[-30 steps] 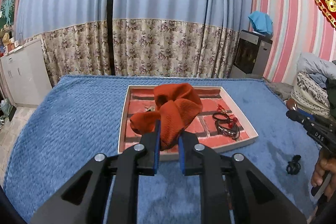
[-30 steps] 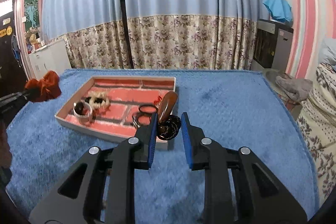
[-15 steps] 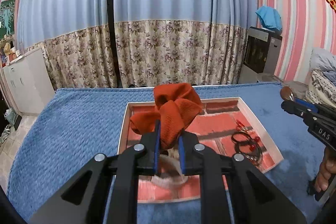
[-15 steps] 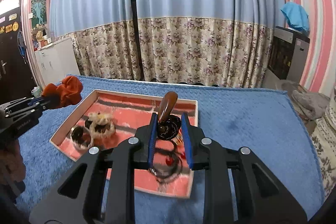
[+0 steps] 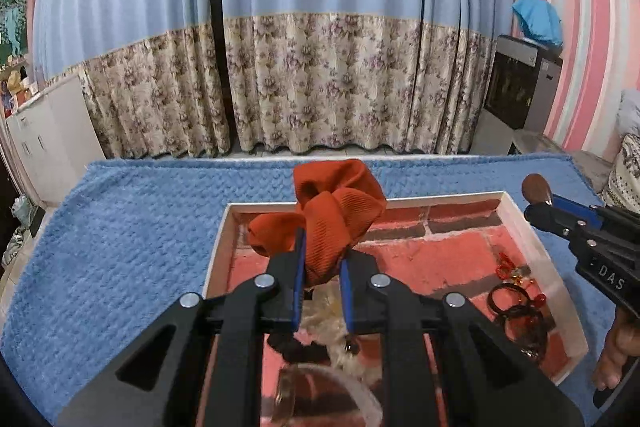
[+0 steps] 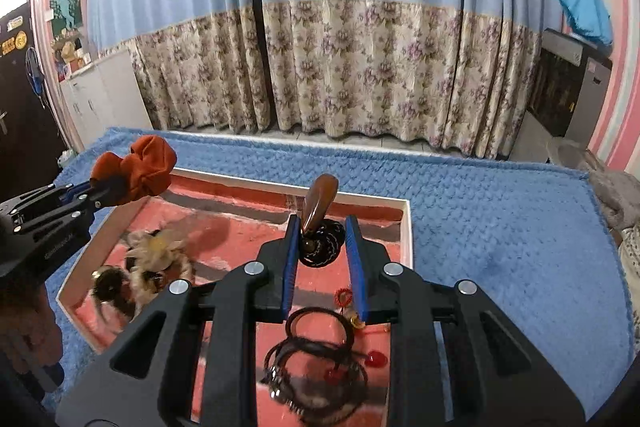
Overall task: Organize jewelry
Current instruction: 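Carry the orange scrunchie with the left gripper while the right carries the pendant over the tray, then open both grippers over the tray to drop the scrunchie and pendant, then grasp the brown wooden bead bracelet with the left gripper while the right grasps the black claw clip, then carry the bead bracelet with the left gripper while the right carries the claw clip over the tray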
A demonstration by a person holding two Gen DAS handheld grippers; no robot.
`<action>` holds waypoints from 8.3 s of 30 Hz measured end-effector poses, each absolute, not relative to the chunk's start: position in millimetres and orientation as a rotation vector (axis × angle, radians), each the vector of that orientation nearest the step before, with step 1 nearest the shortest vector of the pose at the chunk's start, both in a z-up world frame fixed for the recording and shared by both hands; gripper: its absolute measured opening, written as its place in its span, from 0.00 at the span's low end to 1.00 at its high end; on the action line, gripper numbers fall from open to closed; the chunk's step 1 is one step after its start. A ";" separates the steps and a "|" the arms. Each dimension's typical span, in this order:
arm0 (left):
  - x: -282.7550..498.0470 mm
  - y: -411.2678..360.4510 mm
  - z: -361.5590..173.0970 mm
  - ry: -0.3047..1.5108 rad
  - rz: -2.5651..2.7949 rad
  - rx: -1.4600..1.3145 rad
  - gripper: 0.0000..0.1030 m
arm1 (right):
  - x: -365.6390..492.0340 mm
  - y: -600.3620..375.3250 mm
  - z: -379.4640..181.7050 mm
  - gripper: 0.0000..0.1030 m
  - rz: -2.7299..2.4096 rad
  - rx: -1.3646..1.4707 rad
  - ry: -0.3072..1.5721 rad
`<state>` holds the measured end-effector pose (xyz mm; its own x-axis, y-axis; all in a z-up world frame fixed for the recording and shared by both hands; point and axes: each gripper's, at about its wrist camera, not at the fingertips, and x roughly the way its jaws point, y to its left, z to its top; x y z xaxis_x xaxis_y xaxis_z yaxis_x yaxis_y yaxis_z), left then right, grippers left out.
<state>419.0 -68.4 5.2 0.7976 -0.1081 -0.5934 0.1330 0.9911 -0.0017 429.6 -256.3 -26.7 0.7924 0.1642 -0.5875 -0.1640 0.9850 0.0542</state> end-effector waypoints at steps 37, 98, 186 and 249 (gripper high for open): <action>472.8 -79.4 -43.6 0.906 -0.142 0.050 0.34 | 480.4 -255.6 -70.1 0.32 0.177 -0.012 0.853; 132.8 -119.5 -34.8 0.678 -0.175 -0.018 0.56 | 116.0 -407.1 -82.1 0.64 0.002 0.077 0.570; 191.0 -84.6 39.4 0.610 -0.154 0.057 0.18 | 197.9 -312.4 -33.2 0.49 0.206 0.050 0.611; 399.1 -68.3 0.1 0.678 -0.150 0.015 0.18 | 409.4 -250.3 -55.1 0.49 0.163 0.031 0.668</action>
